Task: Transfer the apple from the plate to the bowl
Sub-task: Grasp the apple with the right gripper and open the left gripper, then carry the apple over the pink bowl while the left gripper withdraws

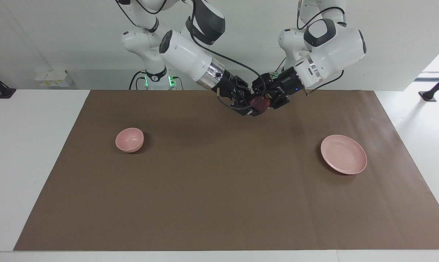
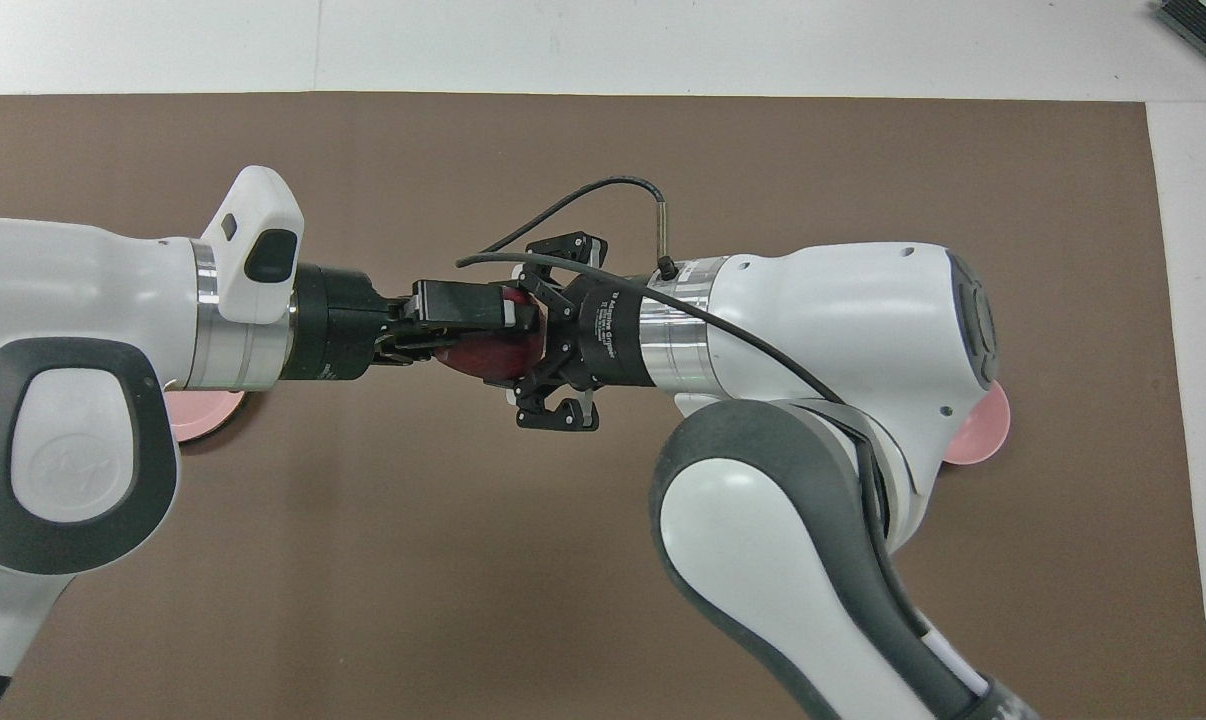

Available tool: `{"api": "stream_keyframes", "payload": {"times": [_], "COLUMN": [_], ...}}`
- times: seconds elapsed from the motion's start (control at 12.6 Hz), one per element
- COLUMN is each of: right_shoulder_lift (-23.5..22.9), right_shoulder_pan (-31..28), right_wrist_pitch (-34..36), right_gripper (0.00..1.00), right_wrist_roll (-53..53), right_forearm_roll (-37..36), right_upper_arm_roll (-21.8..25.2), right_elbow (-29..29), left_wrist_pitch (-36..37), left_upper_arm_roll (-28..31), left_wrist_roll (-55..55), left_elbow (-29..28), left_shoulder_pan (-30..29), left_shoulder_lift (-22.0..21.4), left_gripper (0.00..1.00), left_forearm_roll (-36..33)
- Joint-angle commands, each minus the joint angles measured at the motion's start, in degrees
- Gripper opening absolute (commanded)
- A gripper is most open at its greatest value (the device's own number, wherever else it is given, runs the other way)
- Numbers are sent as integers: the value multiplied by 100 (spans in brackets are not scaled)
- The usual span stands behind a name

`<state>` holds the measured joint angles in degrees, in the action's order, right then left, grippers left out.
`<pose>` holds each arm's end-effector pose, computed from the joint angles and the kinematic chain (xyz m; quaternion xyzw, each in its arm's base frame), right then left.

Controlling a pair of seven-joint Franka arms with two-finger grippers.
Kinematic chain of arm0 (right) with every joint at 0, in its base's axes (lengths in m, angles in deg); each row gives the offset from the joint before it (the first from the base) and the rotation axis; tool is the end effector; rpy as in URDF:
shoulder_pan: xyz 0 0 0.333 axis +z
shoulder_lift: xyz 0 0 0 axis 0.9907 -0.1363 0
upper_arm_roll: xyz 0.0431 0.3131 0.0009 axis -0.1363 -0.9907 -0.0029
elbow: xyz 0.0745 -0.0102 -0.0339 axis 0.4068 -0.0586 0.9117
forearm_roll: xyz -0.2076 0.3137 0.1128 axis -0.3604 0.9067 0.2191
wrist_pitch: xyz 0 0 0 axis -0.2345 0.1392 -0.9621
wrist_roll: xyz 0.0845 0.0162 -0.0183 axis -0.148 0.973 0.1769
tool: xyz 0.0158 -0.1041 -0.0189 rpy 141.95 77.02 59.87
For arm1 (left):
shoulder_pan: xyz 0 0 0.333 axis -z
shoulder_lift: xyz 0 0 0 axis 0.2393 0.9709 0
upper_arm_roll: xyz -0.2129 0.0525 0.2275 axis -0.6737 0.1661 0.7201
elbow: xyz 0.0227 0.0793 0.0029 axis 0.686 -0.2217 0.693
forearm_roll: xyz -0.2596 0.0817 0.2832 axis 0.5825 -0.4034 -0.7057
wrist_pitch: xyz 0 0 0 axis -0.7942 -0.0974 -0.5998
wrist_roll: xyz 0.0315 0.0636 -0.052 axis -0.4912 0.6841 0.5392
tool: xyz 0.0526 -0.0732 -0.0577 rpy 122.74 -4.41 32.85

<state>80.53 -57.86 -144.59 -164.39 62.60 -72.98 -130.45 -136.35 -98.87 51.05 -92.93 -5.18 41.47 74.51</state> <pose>0.5470 0.3495 0.5379 -0.6346 0.6446 0.2602 0.3377 0.5224 -0.2455 0.5666 0.9015 0.0129 0.0102 0.4324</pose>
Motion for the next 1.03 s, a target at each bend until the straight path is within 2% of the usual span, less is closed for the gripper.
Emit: {"api": "stream_keyframes", "payload": {"times": [0.0,0.24,0.4,0.56,0.71,0.95], "right_shoulder_lift": [-19,16,138,252,306,350], "right_shoulder_pan": [-223,-469,-619,-821,-848,-1198], "right_wrist_pitch": [492,941,1117,1337,1504,2196], "right_gripper": [0,0,0,0,0,0], "right_wrist_roll": [88,62,44,201,587,1920], "right_forearm_roll": [-147,-427,-813,-1637,-2106,-2466], "right_upper_arm_roll": [21,48,66,39,66,154], "right_elbow": [125,125,143,169,204,440], "left_wrist_pitch": [327,933,1433,1839,2234,2245], "left_upper_arm_roll": [160,178,178,187,178,178], "left_wrist_roll": [97,202,482,580,580,501], "left_elbow": [-19,77,252,315,306,446], "left_shoulder_pan": [-22,-268,-444,-515,-856,-1296], "left_shoulder_lift": [-175,-263,-342,-473,-571,-527], "left_gripper": [100,100,100,100,100,100], "left_forearm_roll": [21,-477,-1215,-2259,-3175,-4248]}}
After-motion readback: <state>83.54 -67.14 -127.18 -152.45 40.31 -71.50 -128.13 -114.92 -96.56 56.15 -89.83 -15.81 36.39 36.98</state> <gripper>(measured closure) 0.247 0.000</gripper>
